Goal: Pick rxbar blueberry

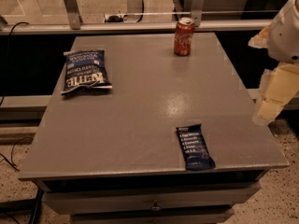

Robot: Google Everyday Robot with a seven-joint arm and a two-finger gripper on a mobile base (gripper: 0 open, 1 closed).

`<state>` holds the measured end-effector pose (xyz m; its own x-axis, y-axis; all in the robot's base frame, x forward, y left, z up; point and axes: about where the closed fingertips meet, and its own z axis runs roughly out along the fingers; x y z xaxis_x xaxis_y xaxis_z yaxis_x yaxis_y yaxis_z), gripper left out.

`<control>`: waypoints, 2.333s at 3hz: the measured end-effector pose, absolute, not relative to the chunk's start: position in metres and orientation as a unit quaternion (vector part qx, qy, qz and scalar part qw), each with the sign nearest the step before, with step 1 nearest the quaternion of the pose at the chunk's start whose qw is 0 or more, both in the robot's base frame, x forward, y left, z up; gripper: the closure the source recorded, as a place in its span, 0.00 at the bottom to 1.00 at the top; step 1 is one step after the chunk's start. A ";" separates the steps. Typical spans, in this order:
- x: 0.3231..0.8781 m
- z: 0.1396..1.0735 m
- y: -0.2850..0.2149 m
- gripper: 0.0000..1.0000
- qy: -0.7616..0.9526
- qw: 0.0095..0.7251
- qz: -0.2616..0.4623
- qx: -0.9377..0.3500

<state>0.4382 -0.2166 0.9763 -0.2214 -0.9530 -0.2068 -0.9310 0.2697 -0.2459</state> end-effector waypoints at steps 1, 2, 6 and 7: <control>0.438 0.976 -0.217 0.00 0.781 0.159 -0.035 -0.603; 0.439 0.958 -0.215 0.00 0.794 0.157 -0.026 -0.587; 0.420 0.857 -0.145 0.00 0.869 0.141 0.037 -0.473; 0.418 0.831 -0.129 0.00 0.877 0.137 0.042 -0.459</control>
Offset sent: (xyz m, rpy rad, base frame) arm 0.0035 0.0054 -0.0644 0.0547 0.0795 -0.1232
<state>0.4183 -0.1288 0.8313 -0.5405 -0.7940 -0.2782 -0.8168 0.5745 -0.0528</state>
